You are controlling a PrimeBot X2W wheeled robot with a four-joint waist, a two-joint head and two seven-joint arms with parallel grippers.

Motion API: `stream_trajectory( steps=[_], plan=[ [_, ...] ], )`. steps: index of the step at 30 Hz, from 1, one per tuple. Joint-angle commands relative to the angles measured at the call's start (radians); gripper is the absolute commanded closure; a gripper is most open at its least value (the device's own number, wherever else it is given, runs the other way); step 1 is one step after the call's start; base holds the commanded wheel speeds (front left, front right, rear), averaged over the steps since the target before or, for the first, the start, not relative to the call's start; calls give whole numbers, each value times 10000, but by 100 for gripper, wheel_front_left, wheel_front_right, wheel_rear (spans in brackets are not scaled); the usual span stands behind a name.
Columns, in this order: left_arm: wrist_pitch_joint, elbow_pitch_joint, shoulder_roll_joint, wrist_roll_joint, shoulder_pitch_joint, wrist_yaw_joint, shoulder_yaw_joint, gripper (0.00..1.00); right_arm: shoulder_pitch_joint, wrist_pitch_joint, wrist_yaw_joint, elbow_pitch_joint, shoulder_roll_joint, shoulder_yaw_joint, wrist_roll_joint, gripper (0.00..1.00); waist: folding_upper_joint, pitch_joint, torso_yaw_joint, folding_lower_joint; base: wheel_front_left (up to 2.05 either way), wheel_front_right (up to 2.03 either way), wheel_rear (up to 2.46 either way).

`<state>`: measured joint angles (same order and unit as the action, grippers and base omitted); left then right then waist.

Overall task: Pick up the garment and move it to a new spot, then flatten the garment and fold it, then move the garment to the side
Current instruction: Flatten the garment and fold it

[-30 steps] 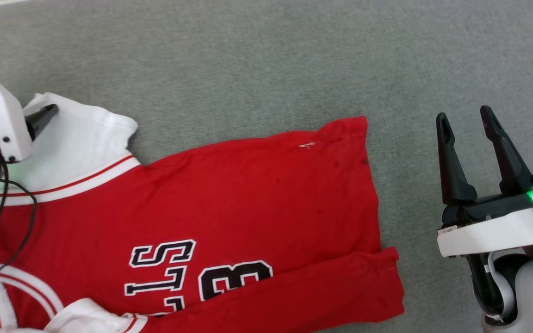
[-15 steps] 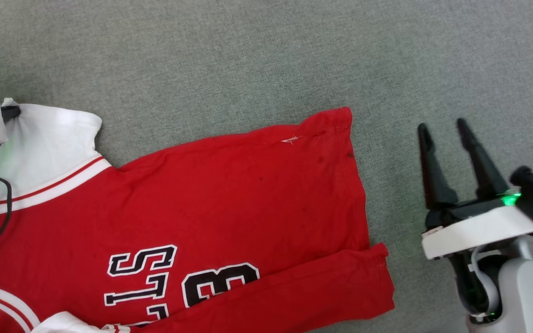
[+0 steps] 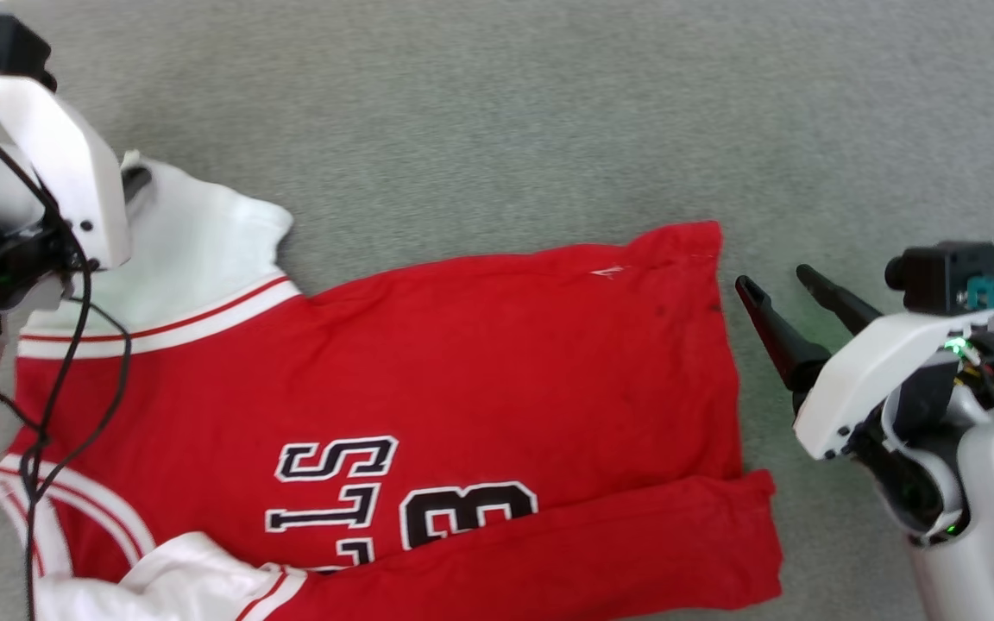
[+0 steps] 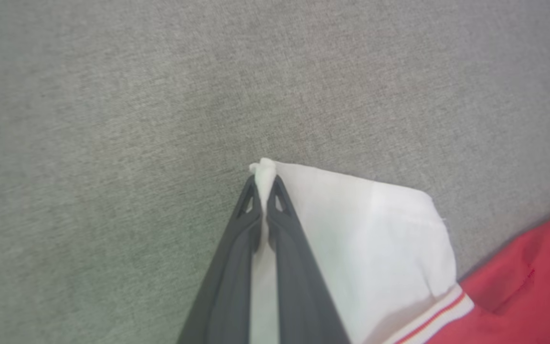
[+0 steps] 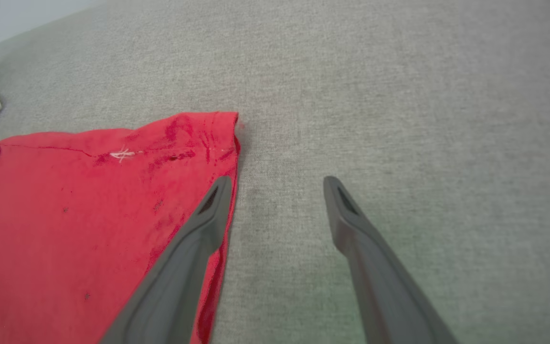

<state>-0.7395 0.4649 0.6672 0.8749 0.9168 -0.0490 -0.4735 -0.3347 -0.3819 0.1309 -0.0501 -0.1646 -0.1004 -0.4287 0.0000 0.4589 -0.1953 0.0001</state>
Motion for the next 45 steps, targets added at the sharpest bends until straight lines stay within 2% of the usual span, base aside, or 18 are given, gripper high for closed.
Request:
stream_trajectory(
  steps=[1,11,14,16,17,19,20,21,22,25,32,37,45],
  plan=[
    [358,-131,-198,-86,206,-91,5,100,-451,-493,-2,-104,-313,-88,-148,0,0,-185,484,-1,0,0,0],
    [1396,-679,-738,-293,542,-400,-176,100,-1914,-2653,-2,-1016,-1499,-656,-838,0,0,4,1526,-1,0,0,0],
    [1578,-806,-810,-315,572,-472,-213,100,-2253,-3175,-2,-1409,-1725,-923,-1028,0,0,126,1718,-1,0,0,0],
    [1677,-848,-826,-332,562,-476,-229,100,-2335,-3709,-2,-1775,-1793,-1179,-1175,0,0,184,1810,-1,0,0,0],
    [1776,-862,-837,-338,535,-513,-244,100,-2316,-4323,-1,-2130,-1852,-1472,-1254,0,0,216,1880,-1,0,0,0],
    [1817,-861,-834,-332,514,-524,-248,100,-2259,-4670,-1,-2314,-1861,-1591,-1314,0,0,226,1912,-1,0,0,0],
    [1848,-849,-854,-326,498,-536,-263,100,-2236,-4895,-1,-2420,-1899,-1695,-1337,25,0,228,1946,-1,0,0,0],
    [1898,-824,-856,-321,472,-548,-272,100,-2206,-5099,-1,-2507,-1891,-1755,-1387,70,0,218,1971,-1,0,0,0],
    [1917,-806,-845,-319,440,-547,-280,100,-2186,-5296,-1,-2558,-1870,-1785,-1407,100,0,202,1987,-1,0,0,0],
    [2071,-710,-833,-290,322,-559,-262,100,-2379,-5238,-1,-2356,-1914,-1688,-1387,100,0,106,2017,-1,0,0,0],
    [2756,-461,-615,12,-320,-468,159,100,-2700,-3989,-4,-1535,-1885,-895,-983,100,0,-497,1918,-1,0,0,0],
    [3528,-557,-347,444,-1468,-311,700,100,-1988,-3343,-4,-1052,-1650,-447,-698,100,0,-1174,1855,-1,0,0,0],
    [4507,-1165,-123,1277,-4446,144,1394,100,33,-2733,-2,-221,-1232,-68,-491,100,0,-2215,1824,-1,0,0,0]
  ],
)
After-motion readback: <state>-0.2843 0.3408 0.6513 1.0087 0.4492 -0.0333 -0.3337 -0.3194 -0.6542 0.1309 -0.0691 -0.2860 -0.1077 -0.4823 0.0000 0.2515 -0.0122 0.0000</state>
